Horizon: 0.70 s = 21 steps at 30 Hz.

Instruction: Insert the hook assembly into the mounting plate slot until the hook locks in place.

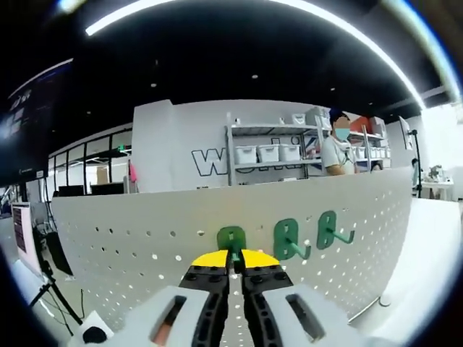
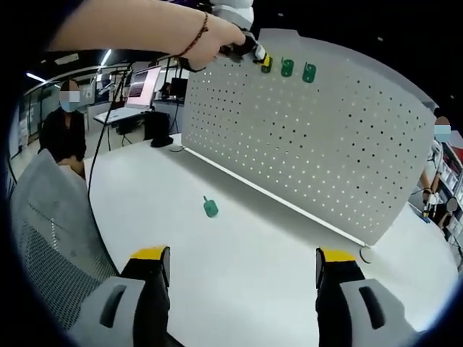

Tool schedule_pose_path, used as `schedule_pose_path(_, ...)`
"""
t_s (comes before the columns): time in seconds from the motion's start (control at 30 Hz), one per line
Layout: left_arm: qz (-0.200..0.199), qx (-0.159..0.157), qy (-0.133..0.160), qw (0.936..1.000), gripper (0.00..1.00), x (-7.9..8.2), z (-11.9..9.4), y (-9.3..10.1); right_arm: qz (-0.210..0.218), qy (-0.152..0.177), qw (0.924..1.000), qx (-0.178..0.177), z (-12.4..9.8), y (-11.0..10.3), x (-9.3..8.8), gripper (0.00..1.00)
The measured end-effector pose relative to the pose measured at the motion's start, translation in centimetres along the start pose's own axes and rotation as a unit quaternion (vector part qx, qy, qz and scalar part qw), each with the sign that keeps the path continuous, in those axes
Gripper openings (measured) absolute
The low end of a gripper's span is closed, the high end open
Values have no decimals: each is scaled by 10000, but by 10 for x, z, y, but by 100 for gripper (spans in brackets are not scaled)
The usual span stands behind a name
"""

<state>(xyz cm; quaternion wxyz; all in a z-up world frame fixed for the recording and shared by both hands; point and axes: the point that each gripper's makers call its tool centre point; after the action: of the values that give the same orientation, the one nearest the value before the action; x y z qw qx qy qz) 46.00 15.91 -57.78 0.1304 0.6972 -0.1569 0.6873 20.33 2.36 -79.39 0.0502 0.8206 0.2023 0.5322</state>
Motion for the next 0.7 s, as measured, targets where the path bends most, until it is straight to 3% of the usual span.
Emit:
schedule_pose_path(0.13, -163, -210, -62, 9996, 25, 4, -13, -2, -13, 28, 10000, -7, 0, 0, 1, 80)
schedule_pose_path(0.3, -398, -494, -381, 9973, 43, -4, -34, -1, -22, 70, 10000, -11, -1, 0, 3, 80)
schedule_pose_path(0.47, -548, -683, -584, 9944, 51, -14, -60, -2, -39, 107, 9999, -25, -2, 0, 4, 79)
schedule_pose_path(0.7, -814, -928, -1003, 9873, 60, -40, -112, -1, -53, 117, 9999, -20, -2, -1, 5, 78)
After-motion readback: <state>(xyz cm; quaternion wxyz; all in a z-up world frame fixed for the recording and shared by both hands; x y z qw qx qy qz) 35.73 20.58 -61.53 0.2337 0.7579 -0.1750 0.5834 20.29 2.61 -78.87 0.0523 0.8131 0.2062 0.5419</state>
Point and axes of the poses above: the point that each gripper's makers call its tool centre point, and the gripper's own axes: z roughly forward along the fingers, y roughly to its right, x roughly out of its top, and after that the axes turned 12 degrees about -x, right-handed
